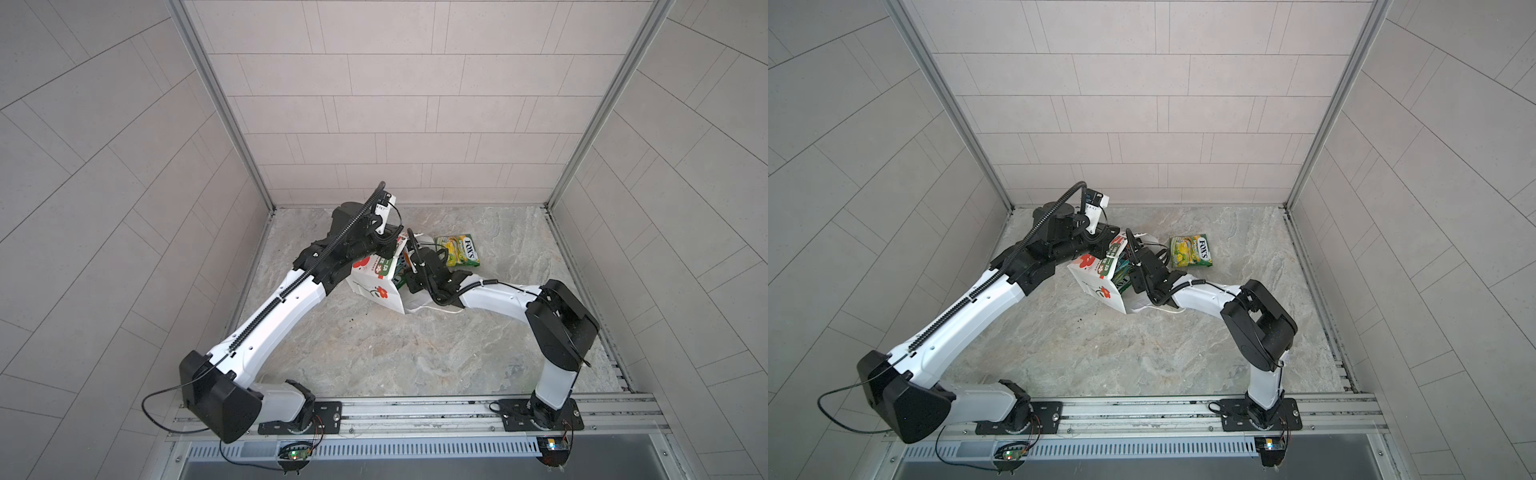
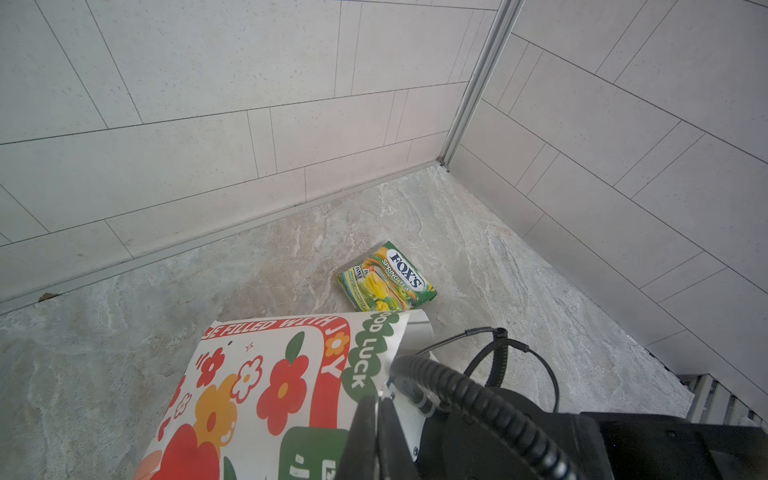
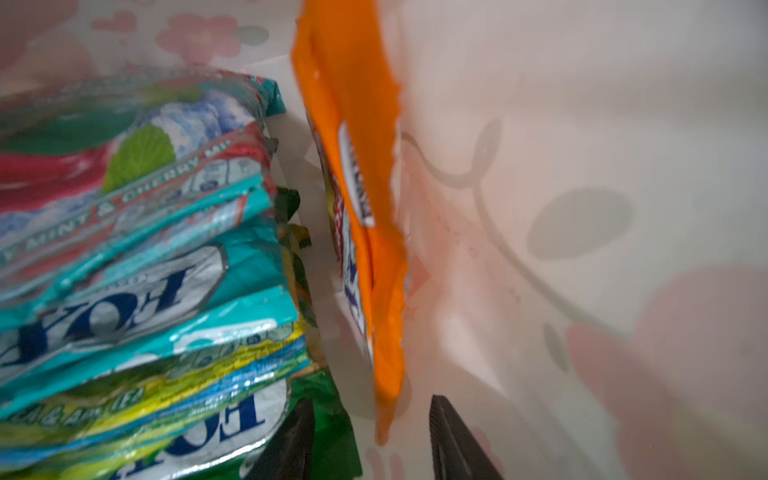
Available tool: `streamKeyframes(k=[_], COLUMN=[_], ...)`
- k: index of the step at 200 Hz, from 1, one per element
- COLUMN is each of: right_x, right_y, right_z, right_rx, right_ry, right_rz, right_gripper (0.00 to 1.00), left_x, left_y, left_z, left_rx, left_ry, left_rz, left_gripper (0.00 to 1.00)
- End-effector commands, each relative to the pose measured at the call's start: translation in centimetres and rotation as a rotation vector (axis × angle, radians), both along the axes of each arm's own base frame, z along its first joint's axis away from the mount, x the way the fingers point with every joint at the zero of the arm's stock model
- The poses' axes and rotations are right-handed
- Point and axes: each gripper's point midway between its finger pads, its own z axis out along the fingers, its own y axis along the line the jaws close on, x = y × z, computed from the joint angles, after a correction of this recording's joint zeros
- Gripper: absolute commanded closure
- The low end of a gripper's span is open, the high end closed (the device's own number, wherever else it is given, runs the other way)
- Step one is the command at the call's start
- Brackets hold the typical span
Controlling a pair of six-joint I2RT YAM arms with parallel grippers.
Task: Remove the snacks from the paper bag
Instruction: 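Reach into the bag and grasp the orange Fox's packet with the right gripper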
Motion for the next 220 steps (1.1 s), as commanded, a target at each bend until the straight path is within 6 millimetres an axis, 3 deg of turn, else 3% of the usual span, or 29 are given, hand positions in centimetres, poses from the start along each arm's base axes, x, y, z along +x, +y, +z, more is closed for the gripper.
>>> streamKeyframes(k=[1,98,121,147,165,220], right_x=[0.9,1.7,2.0,2.2,2.1,0.8], right_y=[0.6,2.8,3.0,2.8,2.6,1.7], right_z=[0.4,-1.3,-1.6,-1.1,-0.2,2.0], right_rx=[0.010,-0.009,-0.018,-0.018,-0.016,0.006], right_ry=[-0.023,0.020,0.034,0.026,0.011,-0.014], right_rz=[-0.021,0.063,0.078,0.083,0.088,0.106], right_gripper=[0.53,0.55,0.62,0.90,1.00,1.00], left_x=[-0.4,-0.5,-0.5,-0.5,-0.4,0.0], left_y=[0.1,0.1,0.1,0.2,0.2,0.6], left_z=[1.9,2.1,2.0,2.0,1.9,1.5], left_rx=[-0.037,-0.038,-0.037,-0.036,-0.033,-0.020], left_ry=[-0.045,-0.049,-0.047,-0.051,-0.050,-0.048], left_rz=[-0.005,-0.006,-0.007,-0.005,0.000,0.031], left_gripper=[1.00,1.00,1.00,1.00,1.00,1.00])
